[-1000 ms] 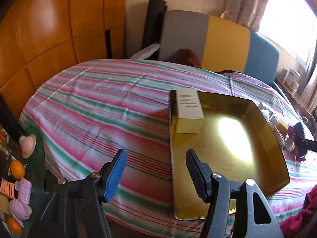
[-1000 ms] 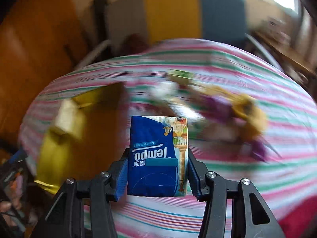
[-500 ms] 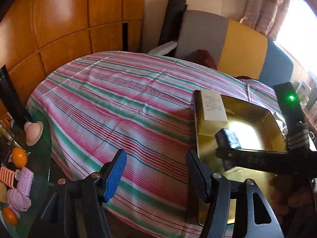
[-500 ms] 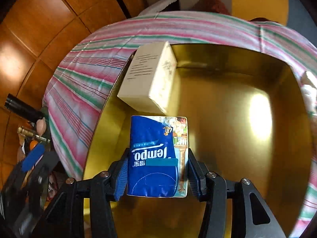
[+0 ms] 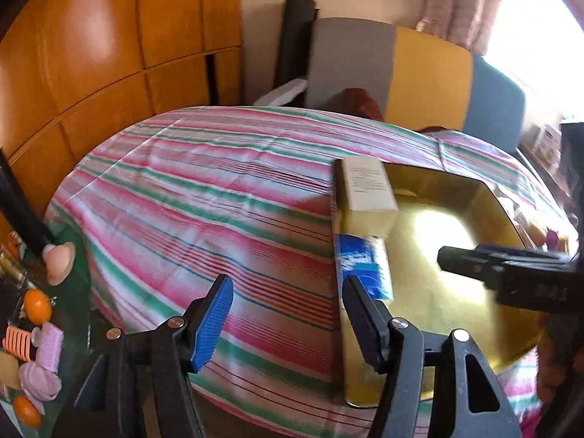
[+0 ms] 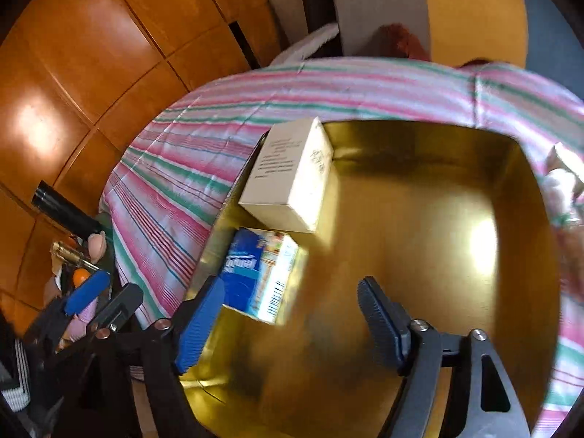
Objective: Organize objects
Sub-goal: 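Grasp the clear plastic bag with the left tool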
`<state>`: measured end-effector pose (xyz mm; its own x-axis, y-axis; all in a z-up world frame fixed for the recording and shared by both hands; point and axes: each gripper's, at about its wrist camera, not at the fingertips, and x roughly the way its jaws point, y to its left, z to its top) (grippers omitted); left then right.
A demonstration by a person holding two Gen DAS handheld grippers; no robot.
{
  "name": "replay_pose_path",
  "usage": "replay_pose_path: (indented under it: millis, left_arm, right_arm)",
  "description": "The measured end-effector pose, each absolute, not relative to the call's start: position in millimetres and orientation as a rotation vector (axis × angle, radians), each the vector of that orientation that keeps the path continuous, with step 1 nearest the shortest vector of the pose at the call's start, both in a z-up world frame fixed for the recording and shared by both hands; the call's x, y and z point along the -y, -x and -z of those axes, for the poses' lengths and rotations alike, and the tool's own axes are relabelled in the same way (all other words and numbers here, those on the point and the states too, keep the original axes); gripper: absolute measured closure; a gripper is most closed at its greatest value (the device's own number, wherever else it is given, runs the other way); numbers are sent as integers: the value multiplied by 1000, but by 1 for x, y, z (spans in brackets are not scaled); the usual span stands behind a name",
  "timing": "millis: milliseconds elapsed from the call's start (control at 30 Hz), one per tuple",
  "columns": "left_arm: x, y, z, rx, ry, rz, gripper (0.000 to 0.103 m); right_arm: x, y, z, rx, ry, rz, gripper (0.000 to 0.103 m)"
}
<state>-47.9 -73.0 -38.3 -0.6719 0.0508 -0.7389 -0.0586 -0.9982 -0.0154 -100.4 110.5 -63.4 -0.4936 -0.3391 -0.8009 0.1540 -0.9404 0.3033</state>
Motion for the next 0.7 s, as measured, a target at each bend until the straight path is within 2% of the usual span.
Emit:
replay_pose_path:
  millis: [100,233,367,700]
  left_arm:
    - [60,46,39,-23,1234,-2758,40]
    - [40,41,33,-52,1203,-2701,40]
    - [13,41,22,-74,1163,-2621,37]
    - [-95,58,-17,-218,1050,-2408,34]
  right_arm:
    - [-128,82,48,233,-1348,2531,17]
    - [-170,61,30,243,-1311,2615,14]
    - [-225,45,15,295,-1287,2719,10]
    - [-401,7,2,477,-1319,3082,8]
